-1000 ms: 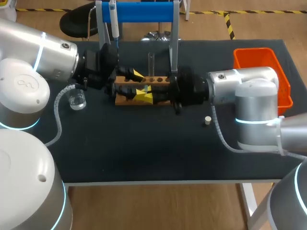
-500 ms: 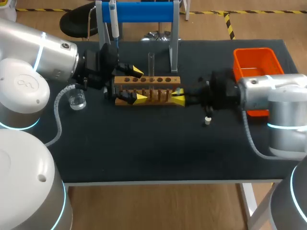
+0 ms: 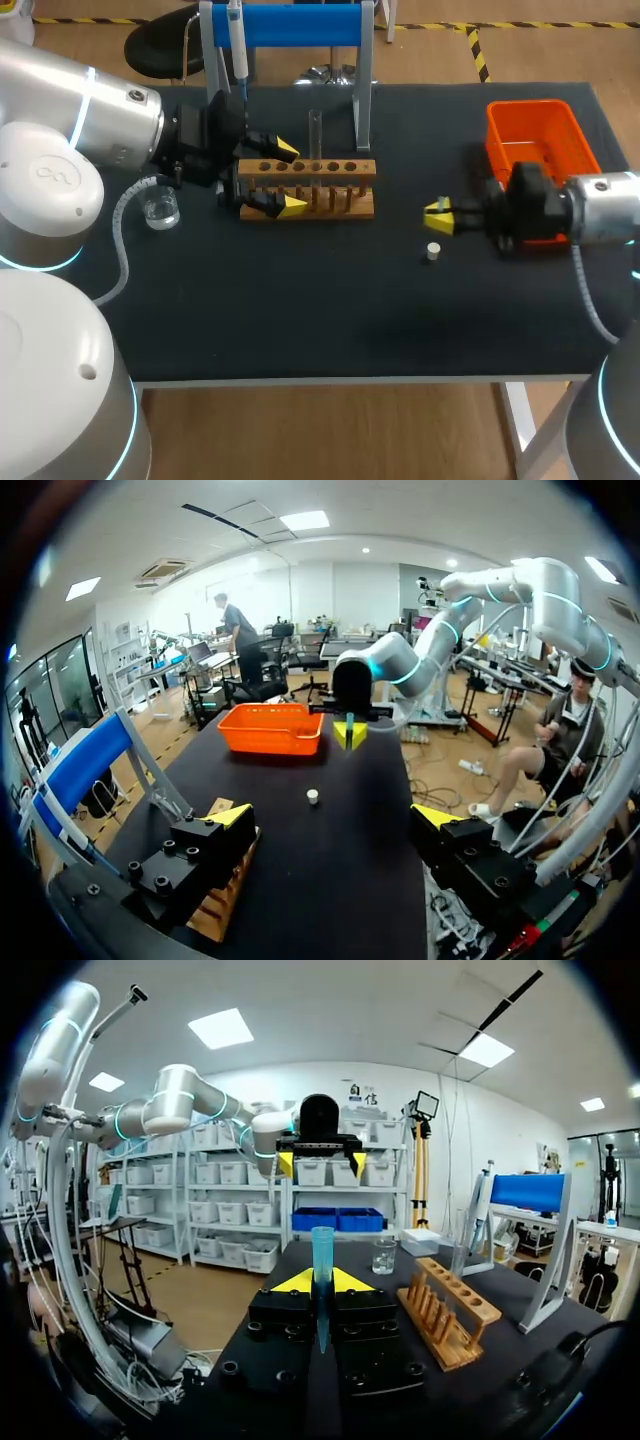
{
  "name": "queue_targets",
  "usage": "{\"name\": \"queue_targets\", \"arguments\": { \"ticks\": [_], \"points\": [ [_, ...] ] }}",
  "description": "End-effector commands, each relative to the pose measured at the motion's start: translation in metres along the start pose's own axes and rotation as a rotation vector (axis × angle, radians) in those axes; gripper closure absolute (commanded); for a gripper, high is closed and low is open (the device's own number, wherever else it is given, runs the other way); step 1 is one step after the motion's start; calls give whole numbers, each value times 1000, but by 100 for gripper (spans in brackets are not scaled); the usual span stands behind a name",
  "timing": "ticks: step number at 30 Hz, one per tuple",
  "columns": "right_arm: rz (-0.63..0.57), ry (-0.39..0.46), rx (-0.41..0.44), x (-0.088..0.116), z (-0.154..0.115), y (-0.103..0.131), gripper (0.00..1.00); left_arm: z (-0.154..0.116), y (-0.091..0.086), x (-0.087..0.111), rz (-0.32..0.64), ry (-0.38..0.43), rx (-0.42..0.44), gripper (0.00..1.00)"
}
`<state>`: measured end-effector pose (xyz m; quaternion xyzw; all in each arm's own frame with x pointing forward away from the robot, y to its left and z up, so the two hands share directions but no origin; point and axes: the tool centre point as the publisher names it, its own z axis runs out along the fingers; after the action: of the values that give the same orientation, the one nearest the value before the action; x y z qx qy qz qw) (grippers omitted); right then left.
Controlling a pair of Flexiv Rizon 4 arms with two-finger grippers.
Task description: Invert the test tube, pick up the pipette, mount the tip to pipette, aspirate from beaker and dispense into the tube, eject the tip, return the pipette, and cap with the stopper.
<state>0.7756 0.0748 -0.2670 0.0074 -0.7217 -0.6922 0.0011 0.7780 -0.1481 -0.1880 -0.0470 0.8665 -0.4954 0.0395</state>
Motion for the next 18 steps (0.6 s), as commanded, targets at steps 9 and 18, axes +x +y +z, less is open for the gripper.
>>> {"name": "queue_targets", "arguments": {
  "ticks": [9, 18],
  "points": [
    [-18, -12, 18, 9, -25, 3, 100, 0, -1, 0, -1, 2, -3, 0],
    [-18, -12, 18, 9, -25, 3, 100, 0, -1, 0, -1, 2, -3, 0]
  ]
}}
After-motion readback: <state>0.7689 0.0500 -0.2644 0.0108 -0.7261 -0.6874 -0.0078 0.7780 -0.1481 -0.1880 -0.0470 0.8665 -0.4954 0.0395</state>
